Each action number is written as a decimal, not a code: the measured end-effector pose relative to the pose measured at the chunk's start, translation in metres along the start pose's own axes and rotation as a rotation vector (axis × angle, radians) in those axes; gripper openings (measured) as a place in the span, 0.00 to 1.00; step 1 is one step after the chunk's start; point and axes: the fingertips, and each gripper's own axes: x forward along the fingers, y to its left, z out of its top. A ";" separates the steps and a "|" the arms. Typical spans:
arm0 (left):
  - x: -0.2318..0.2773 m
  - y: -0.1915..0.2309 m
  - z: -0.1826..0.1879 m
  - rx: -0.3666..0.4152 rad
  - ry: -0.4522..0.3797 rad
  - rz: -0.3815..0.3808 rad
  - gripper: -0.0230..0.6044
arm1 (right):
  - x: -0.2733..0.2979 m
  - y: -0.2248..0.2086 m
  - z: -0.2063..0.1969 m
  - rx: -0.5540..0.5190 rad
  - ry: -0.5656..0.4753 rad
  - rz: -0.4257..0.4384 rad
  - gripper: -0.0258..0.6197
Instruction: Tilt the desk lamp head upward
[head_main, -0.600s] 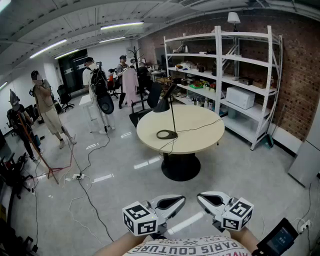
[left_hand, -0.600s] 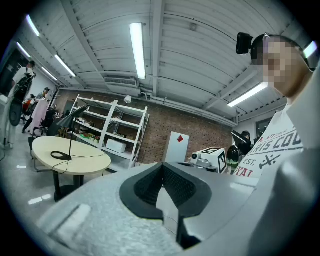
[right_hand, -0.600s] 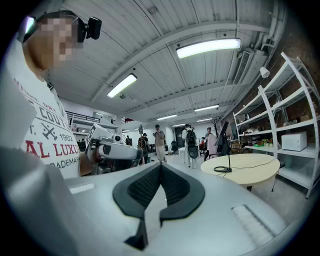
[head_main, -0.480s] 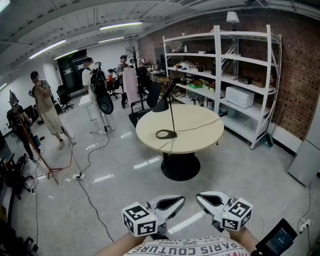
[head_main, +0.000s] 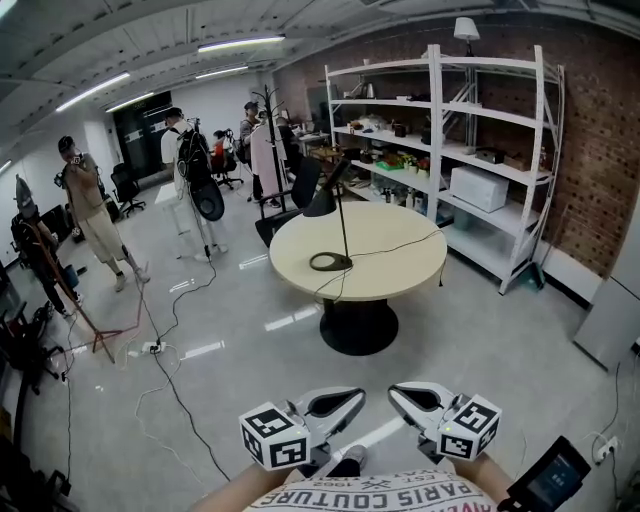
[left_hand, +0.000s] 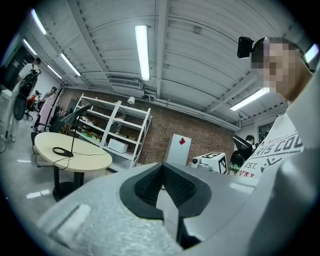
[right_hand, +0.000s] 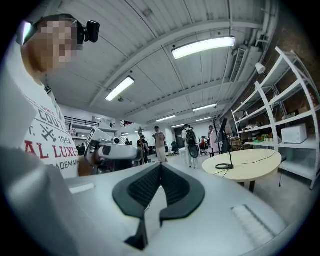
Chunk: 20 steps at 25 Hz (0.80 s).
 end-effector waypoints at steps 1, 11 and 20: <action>0.000 0.004 0.000 -0.008 -0.007 0.003 0.04 | 0.002 -0.002 -0.001 0.004 0.004 -0.001 0.04; 0.023 0.072 -0.003 -0.081 -0.033 0.000 0.04 | 0.036 -0.058 -0.016 0.038 0.033 -0.029 0.04; 0.063 0.191 0.010 -0.169 -0.025 -0.010 0.04 | 0.110 -0.151 -0.026 0.094 0.065 -0.072 0.04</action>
